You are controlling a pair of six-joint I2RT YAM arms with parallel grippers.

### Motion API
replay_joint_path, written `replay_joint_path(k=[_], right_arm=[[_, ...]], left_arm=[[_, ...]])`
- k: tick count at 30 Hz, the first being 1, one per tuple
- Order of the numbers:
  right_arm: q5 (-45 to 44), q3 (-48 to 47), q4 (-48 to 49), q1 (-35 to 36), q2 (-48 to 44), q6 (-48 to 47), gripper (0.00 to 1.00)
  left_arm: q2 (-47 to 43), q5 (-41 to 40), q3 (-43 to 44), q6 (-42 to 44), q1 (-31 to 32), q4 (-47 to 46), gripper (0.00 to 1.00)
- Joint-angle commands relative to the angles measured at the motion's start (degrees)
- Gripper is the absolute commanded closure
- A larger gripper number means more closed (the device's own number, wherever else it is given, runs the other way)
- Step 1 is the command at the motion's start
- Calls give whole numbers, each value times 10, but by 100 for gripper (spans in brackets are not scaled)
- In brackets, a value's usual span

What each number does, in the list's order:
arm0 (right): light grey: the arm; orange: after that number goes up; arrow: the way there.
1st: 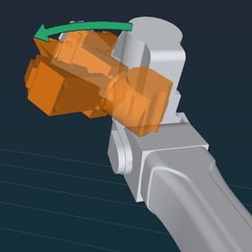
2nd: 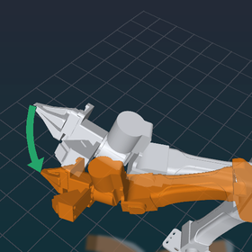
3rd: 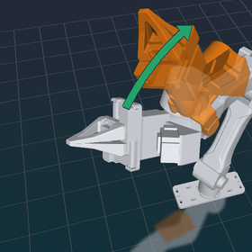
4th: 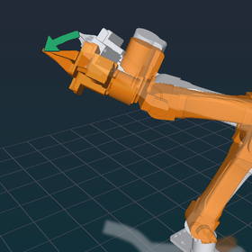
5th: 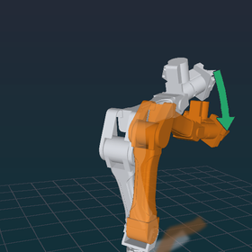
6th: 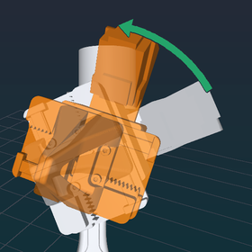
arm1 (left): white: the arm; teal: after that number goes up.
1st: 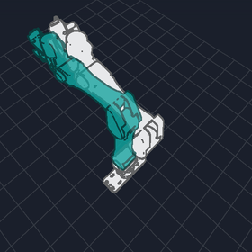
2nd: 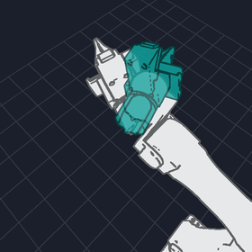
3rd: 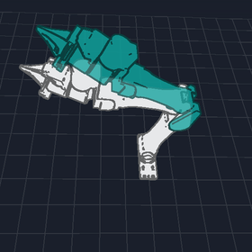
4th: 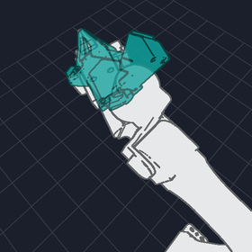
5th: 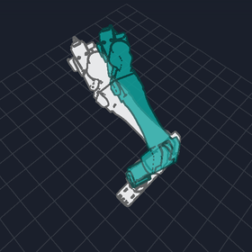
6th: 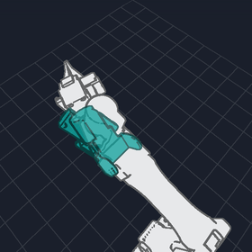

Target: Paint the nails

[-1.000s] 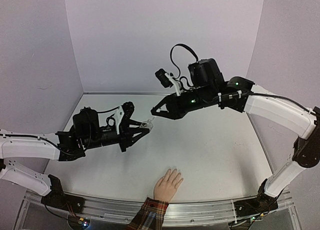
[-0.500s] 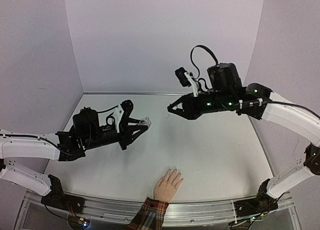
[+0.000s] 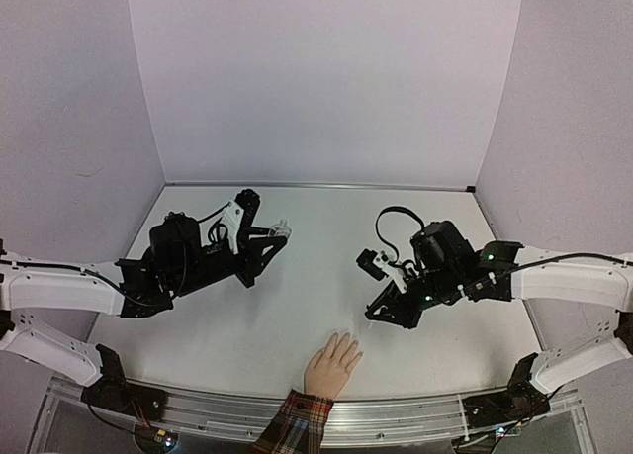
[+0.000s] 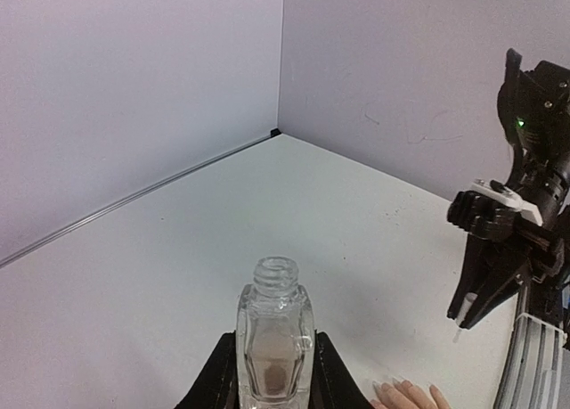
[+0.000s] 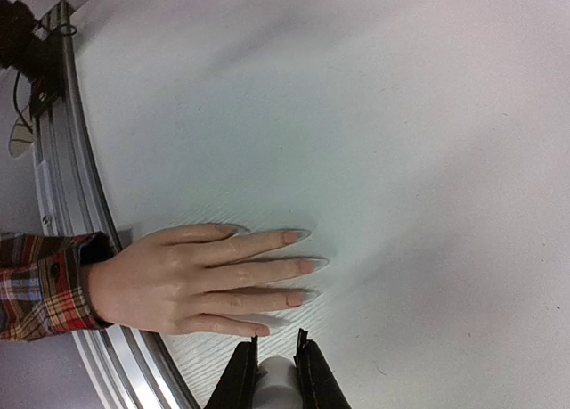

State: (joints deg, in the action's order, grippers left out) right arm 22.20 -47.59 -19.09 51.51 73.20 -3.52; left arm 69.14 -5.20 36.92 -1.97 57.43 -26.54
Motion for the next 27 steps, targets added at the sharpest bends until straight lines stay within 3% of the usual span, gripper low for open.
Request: replay_joint_path(k=[1, 27], right_arm=[[74, -4, 60, -1, 39, -54, 100], [48, 33, 102, -1, 115, -27, 100]], left_arm=[[20, -21, 41, -12, 2, -27, 100], [18, -8, 22, 1, -9, -40, 100]])
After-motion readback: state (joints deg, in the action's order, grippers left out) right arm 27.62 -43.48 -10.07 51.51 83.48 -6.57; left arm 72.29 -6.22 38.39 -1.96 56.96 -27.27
